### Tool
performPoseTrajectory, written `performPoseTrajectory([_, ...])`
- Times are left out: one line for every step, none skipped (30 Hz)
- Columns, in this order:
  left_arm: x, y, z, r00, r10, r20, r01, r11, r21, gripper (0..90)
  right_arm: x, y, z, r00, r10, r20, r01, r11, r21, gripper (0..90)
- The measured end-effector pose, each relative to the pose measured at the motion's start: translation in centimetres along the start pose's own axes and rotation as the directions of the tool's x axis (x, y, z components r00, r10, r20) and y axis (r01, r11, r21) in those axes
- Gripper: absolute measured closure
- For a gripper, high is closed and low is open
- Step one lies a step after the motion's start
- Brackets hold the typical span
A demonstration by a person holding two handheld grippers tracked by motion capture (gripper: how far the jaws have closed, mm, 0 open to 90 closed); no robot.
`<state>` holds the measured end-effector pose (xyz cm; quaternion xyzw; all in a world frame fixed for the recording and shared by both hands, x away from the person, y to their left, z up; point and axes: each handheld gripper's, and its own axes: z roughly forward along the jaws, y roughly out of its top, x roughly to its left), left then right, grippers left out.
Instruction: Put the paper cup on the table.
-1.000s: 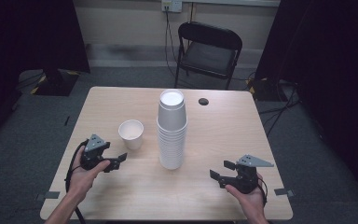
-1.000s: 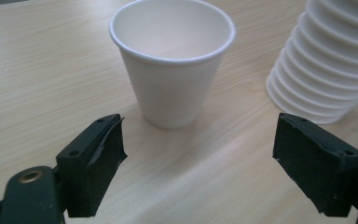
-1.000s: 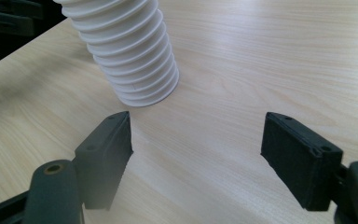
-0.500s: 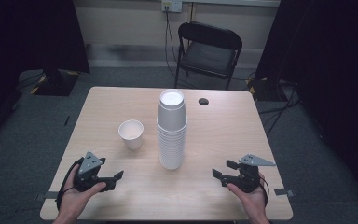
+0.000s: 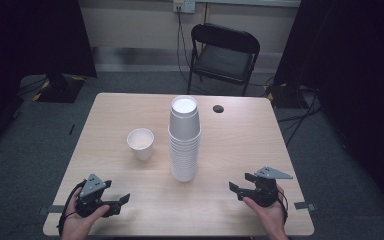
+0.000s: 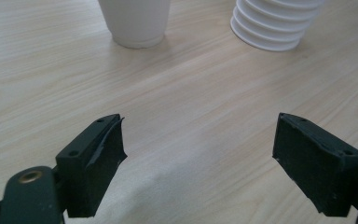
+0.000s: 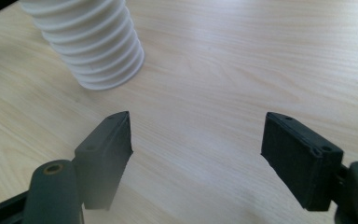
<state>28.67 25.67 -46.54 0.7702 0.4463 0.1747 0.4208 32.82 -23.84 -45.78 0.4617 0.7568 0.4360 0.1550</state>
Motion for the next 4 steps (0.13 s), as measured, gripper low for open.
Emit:
performPoseTrajectory([0.07, -0.03, 0.06, 1.0, -0.006, -0.001, 0.006, 1.0, 0.003, 16.1, -0.15, -0.12, 0.09, 1.0, 0.008, 0.004, -0.008, 1.0, 0.006, 24.0])
performPoseTrajectory([0.17, -0.06, 0.11, 1.0, -0.003, -0.005, 0.003, 1.0, 0.004, 16.1, -0.29, -0.26, 0.18, 0.9998, 0.007, 0.017, -0.007, 1.0, 0.011, 23.4])
performPoseTrajectory([0.21, -0.07, 0.2, 1.0, -0.005, -0.005, 0.005, 1.0, 0.005, 16.1, -0.4, -0.38, 0.31, 0.9995, 0.005, 0.03, -0.005, 1.0, 0.017, 23.3])
performPoseTrajectory([0.27, -0.09, 0.32, 1.0, -0.002, -0.006, 0.002, 0.9999, 0.012, 16.1, -0.54, -0.51, 0.45, 0.999, 0.0, 0.046, -0.002, 1.0, 0.028, 22.7])
